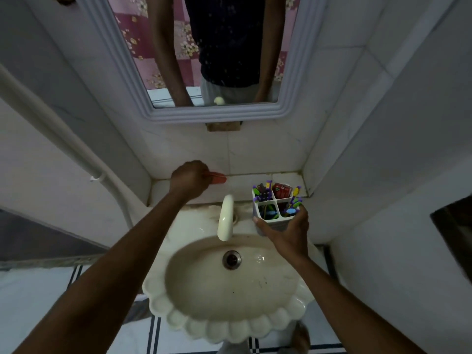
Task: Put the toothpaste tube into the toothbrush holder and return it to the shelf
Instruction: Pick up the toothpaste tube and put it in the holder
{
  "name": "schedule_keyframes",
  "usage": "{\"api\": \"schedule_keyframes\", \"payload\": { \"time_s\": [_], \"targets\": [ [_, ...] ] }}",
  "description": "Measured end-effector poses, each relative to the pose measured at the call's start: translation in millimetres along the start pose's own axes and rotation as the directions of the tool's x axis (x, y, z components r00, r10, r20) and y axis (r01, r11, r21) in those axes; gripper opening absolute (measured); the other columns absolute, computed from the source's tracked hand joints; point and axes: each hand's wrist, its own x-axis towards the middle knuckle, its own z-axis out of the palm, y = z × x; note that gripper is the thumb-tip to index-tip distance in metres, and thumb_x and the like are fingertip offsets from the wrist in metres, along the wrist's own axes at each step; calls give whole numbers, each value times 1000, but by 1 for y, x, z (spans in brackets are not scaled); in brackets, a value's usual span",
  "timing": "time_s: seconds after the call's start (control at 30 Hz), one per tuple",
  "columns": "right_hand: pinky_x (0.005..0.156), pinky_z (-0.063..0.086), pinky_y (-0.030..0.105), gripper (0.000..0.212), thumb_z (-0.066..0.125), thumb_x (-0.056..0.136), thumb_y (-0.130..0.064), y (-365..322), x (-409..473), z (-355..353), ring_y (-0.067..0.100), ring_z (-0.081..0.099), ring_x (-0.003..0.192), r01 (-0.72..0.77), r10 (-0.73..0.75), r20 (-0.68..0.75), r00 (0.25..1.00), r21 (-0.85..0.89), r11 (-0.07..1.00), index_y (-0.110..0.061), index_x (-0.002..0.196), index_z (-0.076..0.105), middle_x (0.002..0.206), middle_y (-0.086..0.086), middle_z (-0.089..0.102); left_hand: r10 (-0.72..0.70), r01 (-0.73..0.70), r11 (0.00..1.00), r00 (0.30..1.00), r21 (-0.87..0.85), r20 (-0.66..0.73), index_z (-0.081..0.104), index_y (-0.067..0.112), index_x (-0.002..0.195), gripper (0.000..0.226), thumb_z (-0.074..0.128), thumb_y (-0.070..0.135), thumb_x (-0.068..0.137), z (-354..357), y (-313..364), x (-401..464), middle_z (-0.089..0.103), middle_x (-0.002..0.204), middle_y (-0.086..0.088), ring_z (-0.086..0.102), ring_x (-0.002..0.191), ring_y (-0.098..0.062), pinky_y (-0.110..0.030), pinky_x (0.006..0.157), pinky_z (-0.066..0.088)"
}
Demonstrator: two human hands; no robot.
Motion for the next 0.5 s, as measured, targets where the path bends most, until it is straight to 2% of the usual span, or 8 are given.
{"api": "schedule_keyframes", "payload": {
  "time_s": [0.1, 0.2, 0.3, 0.4, 0.5],
  "targets": [
    [111, 55, 46, 137, 98, 48, -80, 0, 1, 0, 25, 47, 143, -11, 12, 16, 1000, -16, 1000, -29, 154, 29, 147, -2, 46, 90, -106, 988, 986, -108, -137, 78, 22, 104, 21, 75, 40, 94, -39, 37, -24, 78, 100, 0, 73, 91, -25, -35, 73, 54],
    [115, 52, 52, 148, 97, 41, -84, 1, 1, -4, 28, 45, 145, -12, 14, 58, 998, -33, 999, -26, 157, 26, 152, 1, 47, 171, -226, 934, 963, -278, -208, 76, 23, 107, 23, 76, 42, 94, -64, 74, -49, 80, 98, 4, 75, 85, -17, -35, 72, 58],
    [118, 50, 53, 155, 95, 39, -86, -2, 0, -8, 30, 44, 147, 2, 2, 87, 996, -45, 999, -22, 160, 21, 155, 4, 46, 258, -309, 857, 950, -412, -174, 74, 18, 103, 23, 74, 41, 98, -72, 106, -68, 78, 89, 7, 76, 78, -7, -33, 71, 62],
    [118, 49, 52, 160, 93, 37, -85, -6, 0, -9, 33, 43, 149, -5, 10, 72, 997, -64, 998, -18, 162, 20, 158, 6, 46, 323, -338, 834, 940, -436, -111, 74, 15, 100, 22, 71, 37, 102, -66, 127, -80, 75, 83, 10, 73, 73, -1, -27, 69, 59],
    [119, 48, 53, 160, 94, 40, -84, -7, 1, -12, 34, 41, 150, -5, 12, 96, 995, -73, 997, -19, 164, 16, 159, 8, 44, 342, -352, 869, 935, -349, -90, 73, 18, 97, 26, 66, 42, 102, -47, 138, -85, 75, 83, 6, 71, 74, -11, -40, 70, 61]
  ]
}}
